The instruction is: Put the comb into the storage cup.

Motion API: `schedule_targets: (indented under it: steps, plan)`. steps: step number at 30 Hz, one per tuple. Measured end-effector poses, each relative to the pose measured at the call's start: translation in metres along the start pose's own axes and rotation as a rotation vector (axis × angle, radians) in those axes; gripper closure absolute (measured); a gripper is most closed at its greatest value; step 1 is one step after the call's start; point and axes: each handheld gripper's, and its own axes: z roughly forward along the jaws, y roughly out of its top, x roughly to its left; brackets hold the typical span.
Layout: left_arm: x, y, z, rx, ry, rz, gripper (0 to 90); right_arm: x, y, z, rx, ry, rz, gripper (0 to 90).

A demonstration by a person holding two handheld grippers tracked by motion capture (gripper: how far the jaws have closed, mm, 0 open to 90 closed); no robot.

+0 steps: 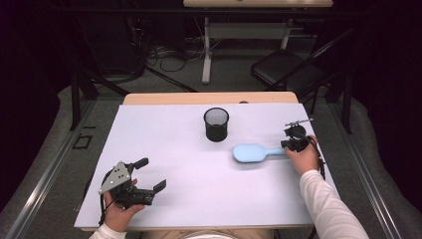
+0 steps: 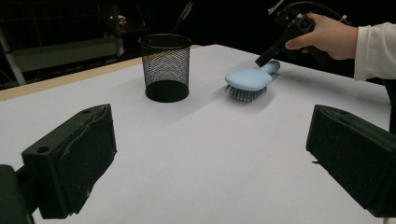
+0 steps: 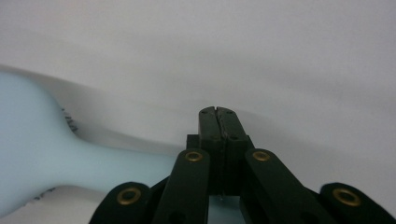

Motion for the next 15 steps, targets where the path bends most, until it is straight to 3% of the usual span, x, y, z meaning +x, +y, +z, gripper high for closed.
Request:
schedule_targets:
  steps: [11,15]
  plan:
    - [0.000,0.000,0.000,-0.002,-0.003,0.002,1.5,0.010,-0.019,-0.015,-0.012,0.014,-0.074,90.0]
    - [0.000,0.000,0.000,-0.002,-0.002,0.001,1.5,0.012,-0.030,-0.021,-0.027,0.031,-0.074,90.0]
